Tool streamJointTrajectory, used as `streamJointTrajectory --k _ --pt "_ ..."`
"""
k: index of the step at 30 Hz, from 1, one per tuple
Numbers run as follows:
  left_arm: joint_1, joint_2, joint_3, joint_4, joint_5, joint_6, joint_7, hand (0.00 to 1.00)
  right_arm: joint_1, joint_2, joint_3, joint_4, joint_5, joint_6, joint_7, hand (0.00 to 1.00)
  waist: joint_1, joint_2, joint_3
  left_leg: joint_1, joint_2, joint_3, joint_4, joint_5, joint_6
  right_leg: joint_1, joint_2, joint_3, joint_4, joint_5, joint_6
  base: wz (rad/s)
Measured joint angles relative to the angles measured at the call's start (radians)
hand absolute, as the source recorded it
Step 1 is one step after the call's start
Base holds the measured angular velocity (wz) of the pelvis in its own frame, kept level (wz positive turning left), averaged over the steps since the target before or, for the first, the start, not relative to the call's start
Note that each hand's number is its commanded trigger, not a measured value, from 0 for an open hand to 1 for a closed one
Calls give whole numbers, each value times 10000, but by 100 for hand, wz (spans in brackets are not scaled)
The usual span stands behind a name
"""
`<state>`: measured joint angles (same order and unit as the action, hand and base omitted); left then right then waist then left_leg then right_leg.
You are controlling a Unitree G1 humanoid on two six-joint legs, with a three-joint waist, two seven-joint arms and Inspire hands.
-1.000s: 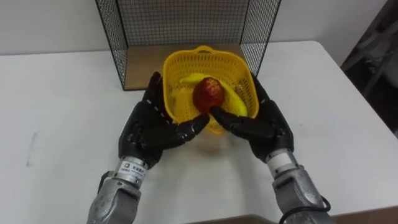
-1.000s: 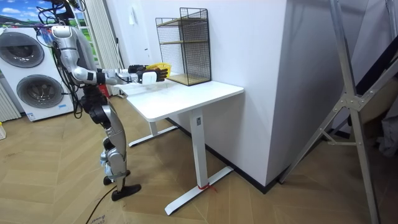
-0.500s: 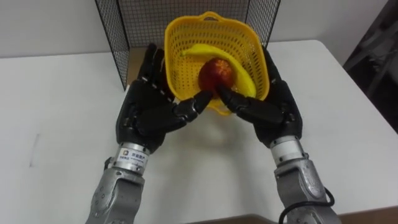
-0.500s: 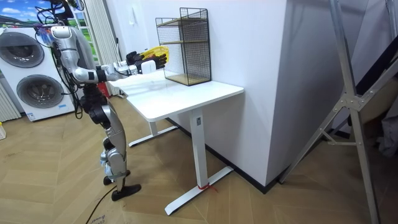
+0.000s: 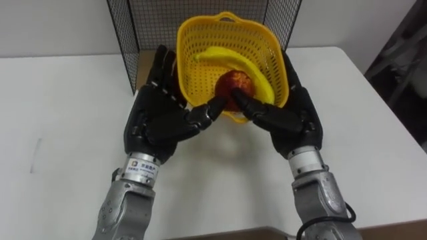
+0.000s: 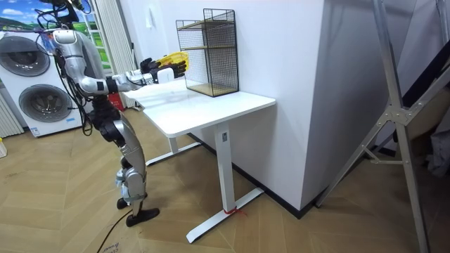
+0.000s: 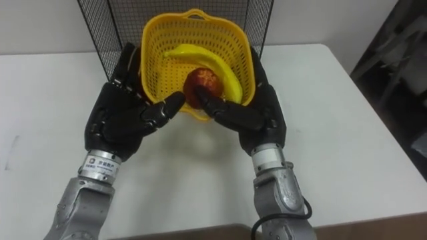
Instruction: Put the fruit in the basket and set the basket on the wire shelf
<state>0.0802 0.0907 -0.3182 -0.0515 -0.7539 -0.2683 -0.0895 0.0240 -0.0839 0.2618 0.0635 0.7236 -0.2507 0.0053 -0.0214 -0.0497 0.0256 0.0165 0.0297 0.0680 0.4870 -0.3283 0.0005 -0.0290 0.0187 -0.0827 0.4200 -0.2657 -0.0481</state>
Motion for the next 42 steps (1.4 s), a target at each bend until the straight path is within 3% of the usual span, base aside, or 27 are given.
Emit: streamJointTrajectory --k 2,3,4,6,7,8,9,10,11,12,13,15,17,22,27,32,34,35,38,41,42 --pt "20 2 0 224 0 48 1 0 71 -22 8 58 -17 26 53 0 36 -5 14 -599 168 49 1500 -20 -36 -5 37 -4 390 -370 -138 7" --pt "24 7 3 232 -1 64 0 0 80 -14 12 59 -31 27 69 0 64 88 9 -981 381 49 2415 -4 -47 -22 149 30 570 -466 -221 -3" --pt "26 8 18 238 2 62 -2 0 141 -14 19 60 -90 29 91 0 86 141 -23 -1333 573 45 3129 128 -206 -45 319 111 667 -513 -307 -5" --pt "37 24 21 269 22 56 -10 0 237 -3 63 83 -70 34 117 0 252 72 -36 -2066 617 13 4097 680 -226 80 325 274 665 -488 -446 -7" --pt "25 6 1 318 -9 70 -12 0 231 -30 50 105 8 39 118 0 220 56 -67 -2489 480 23 3623 531 -140 83 252 302 611 -463 -471 -4" --pt "28 -15 -20 317 -8 69 -17 0 234 -48 21 108 9 44 118 0 209 14 -39 -2693 421 43 3138 525 -127 79 208 303 611 -467 -464 -7" --pt "40 -20 -79 320 3 69 -16 0 239 -58 -19 171 6 97 118 0 277 22 -30 -2966 323 126 1882 645 -219 103 178 398 601 -508 -419 -28" --pt "81 -17 -87 321 20 67 -17 0 249 -91 -15 270 6 146 118 0 379 114 -88 -3023 265 100 342 1045 -347 88 176 467 609 -594 -363 -41" --pt "99 -8 -82 328 25 67 -18 0 256 -95 -12 288 8 190 123 0 478 148 -102 -3030 271 109 -231 1484 -278 100 154 482 660 -667 -333 -52" --pt "210 19 -60 328 25 67 -17 0 302 -93 39 314 -17 272 132 0 513 141 -206 -2880 239 112 -633 2107 -185 192 129 543 615 -769 -198 -25" --pt "225 76 -29 328 22 67 -17 0 306 -99 60 316 -28 276 164 0 428 35 -264 -2669 45 125 -984 2345 -103 306 -6 508 512 -775 -44 -8" --pt "257 99 -47 325 22 66 -19 0 322 -154 85 306 -16 231 233 0 227 -160 -238 -2482 -166 94 -1266 2599 11 547 -151 398 213 -721 -54 20" --pt "267 101 -107 325 19 75 -18 0 322 -246 84 306 -16 213 254 0 189 -140 -213 -2511 -269 75 -1114 2975 244 684 -173 321 92 -783 -20 6" --pt "266 117 -98 326 24 57 -39 0 320 -228 100 255 -42 186 253 0 171 -171 -184 -2691 -690 125 -851 2552 624 701 -669 203 -66 -1042 340 2" --pt "265 124 -93 314 22 52 -39 0 320 -245 99 150 -41 191 253 0 84 -196 -170 -2817 -1085 151 -688 2177 855 729 -1073 -104 -36 -1274 634 13" --pt "257 122 -5 248 22 -31 -36 0 320 -275 99 -362 -9 183 253 0 59 -159 -149 -2811 -1159 312 -349 1703 1010 876 -1249 -270 -37 -1304 744 -5" --pt "-3 133 2 249 20 -72 -28 0 221 -248 99 -370 -11 5 251 0 58 -184 -33 -2788 -1164 378 -221 1579 1068 965 -1334 -363 -1 -1321 816 -7" --pt "-51 132 2 248 19 -106 -28 0 205 -260 95 -370 -14 -9 251 0 50 -182 -15 -2808 -1169 386 -201 1567 1080 943 -1391 -361 32 -1331 837 0" --pt "-55 133 -83 250 6 -148 -26 0 210 -294 77 -368 -91 -7 164 0 -14 -82 -21 -2818 -1327 400 -98 1355 1148 593 -1582 -448 946 -1497 1131 -2" --pt "-37 142 -89 250 13 -148 -26 0 210 -262 75 -370 -241 -7 106 0 -27 -175 -26 -2720 -1610 533 -42 1246 1387 -272 -2157 -549 3190 -1461 1186 3" --pt "-7 130 -90 250 22 -137 -26 0 209 -260 76 -370 -308 -5 83 0 -40 -229 -36 -2641 -1723 611 64 1173 1517 -641 -2389 -499 4098 -1269 1216 12"
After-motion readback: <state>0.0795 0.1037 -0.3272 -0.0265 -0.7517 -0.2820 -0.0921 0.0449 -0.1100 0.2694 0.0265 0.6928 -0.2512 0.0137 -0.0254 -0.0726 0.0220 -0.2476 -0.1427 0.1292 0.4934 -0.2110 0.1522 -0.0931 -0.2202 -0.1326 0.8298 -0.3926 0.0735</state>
